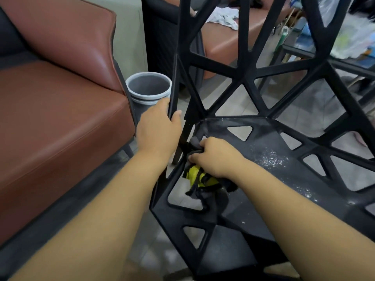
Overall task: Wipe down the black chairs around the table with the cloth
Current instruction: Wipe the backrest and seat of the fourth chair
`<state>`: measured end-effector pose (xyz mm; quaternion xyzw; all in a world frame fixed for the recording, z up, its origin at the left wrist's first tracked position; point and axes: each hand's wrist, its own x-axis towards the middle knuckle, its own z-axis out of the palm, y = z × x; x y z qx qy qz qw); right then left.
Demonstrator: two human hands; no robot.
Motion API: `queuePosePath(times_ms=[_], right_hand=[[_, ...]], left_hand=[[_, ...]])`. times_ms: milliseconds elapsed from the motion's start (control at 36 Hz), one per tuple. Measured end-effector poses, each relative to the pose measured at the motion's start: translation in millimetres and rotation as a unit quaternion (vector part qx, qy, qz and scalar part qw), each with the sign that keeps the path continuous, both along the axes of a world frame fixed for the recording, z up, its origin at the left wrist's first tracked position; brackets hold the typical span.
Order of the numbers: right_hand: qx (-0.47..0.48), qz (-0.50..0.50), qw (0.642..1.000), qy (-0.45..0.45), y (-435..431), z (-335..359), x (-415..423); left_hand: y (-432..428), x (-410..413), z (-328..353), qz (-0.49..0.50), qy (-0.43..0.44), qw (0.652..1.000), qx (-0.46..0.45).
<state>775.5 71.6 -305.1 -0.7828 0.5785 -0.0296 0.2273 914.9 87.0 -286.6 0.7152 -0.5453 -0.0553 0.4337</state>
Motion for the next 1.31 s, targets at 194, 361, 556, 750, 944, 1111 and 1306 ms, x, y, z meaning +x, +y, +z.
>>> queuePosePath(times_ms=[194, 361, 556, 750, 944, 1111, 1306], right_hand=[[-0.048, -0.120, 0.987, -0.091, 3.4, -30.0, -3.7], [-0.042, -0.037, 0.989, -0.136, 40.6, -22.0, -8.8], [-0.054, -0.035, 0.979, -0.194, 54.1, -25.3, -4.0], [-0.027, -0.085, 0.979, -0.183, 32.3, -25.8, 6.8], [0.002, 0.103, 0.975, -0.197, 71.1, -13.6, -8.7], [-0.038, -0.018, 0.986, -0.162, 51.8, -21.9, 2.2], [-0.047, 0.128, 0.970, -0.199, 83.7, -11.4, -11.0]], left_hand=[[36.6, 3.2, -1.7, -0.056, 0.036, 0.997, 0.042], [76.3, 0.6, -23.1, -0.034, 0.087, 0.995, 0.047], [95.5, -2.5, -39.1, -0.007, 0.104, 0.994, 0.039], [91.3, -1.8, -33.2, 0.002, 0.090, 0.995, 0.033], [89.4, 0.0, -32.1, -0.012, 0.108, 0.994, 0.030], [95.6, 8.9, -25.9, -0.025, 0.098, 0.992, 0.072], [110.2, 16.2, -20.4, -0.074, 0.204, 0.972, 0.088]])
